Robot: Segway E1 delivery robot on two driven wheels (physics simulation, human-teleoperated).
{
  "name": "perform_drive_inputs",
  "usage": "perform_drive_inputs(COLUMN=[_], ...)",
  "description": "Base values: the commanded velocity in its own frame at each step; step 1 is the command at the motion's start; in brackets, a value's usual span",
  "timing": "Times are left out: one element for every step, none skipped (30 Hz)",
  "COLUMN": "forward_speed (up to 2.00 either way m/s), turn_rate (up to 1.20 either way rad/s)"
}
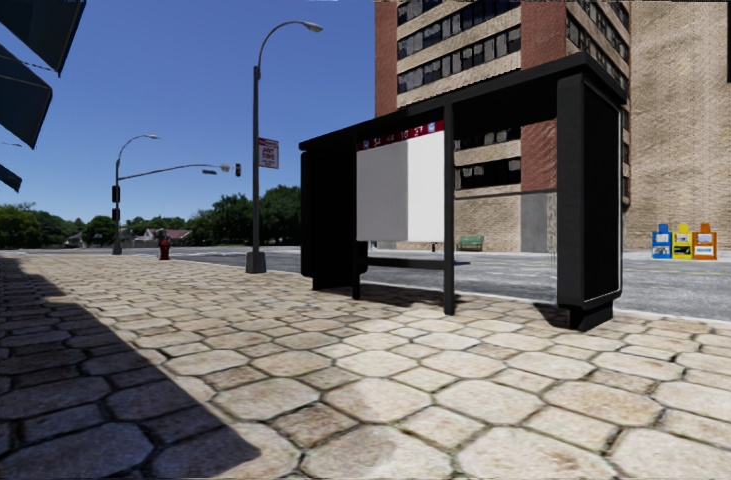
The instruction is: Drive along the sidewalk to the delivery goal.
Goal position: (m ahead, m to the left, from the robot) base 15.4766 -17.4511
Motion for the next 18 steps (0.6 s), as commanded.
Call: perform_drive_inputs(forward_speed=[2.0, 2.0, 2.0, 2.0, 2.0, 2.0, 2.0, 2.0, 2.0, 2.0, 2.0, 2.0, 2.0, 2.0, 2.0, 2.0, 2.0, 2.0], turn_rate=[0.73, 0.73, 0.71, 0.7, 0.7, 0.7, 0.7, 0.68, 0.68, 0.68, 0.64, 0.62, 0.62, 0.62, 0.62, 0.62, 0.62, 0.62])
